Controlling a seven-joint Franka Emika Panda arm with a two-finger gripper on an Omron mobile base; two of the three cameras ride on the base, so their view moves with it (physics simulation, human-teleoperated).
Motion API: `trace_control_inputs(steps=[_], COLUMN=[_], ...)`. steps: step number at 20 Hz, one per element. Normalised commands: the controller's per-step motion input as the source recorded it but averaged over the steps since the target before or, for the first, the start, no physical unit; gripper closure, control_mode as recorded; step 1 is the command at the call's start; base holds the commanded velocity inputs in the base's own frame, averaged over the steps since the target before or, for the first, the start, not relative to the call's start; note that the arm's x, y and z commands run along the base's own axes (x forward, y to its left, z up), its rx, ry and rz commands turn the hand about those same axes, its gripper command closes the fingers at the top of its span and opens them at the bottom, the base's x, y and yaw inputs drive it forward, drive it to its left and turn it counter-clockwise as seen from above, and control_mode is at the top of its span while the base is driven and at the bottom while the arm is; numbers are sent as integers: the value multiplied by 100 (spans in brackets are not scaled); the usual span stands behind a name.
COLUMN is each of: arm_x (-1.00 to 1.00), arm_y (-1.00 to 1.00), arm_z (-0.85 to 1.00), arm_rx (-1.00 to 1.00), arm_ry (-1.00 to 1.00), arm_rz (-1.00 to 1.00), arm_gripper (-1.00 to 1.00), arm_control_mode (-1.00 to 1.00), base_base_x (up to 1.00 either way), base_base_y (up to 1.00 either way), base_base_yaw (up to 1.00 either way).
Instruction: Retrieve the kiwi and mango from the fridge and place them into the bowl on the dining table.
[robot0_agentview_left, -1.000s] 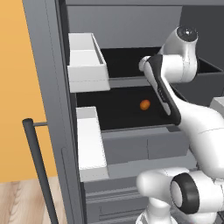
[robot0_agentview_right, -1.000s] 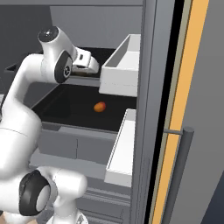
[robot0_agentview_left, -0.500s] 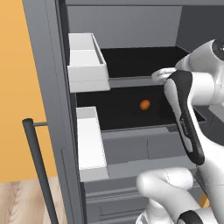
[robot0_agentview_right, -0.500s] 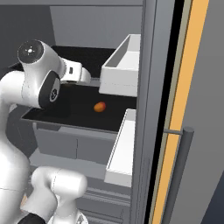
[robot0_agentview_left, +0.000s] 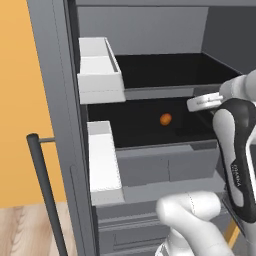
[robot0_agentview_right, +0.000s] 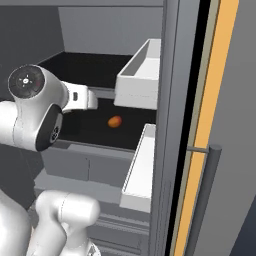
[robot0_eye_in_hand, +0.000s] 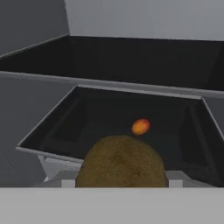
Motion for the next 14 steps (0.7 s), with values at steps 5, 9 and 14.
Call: trace_control_inputs(steps=[5,9,14], arm_x=[0,0,0], arm_y=[0,0,0], arm_z=[0,0,0], arm_rx=[0,0,0], arm_ry=[0,0,0], arm_rz=[0,0,0], arm_gripper=[100,100,100], arm_control_mode=[100,100,100], base_base_x=[-72,-84,-76], base_base_y=[0,12,2], base_base_yaw=[13,14,20])
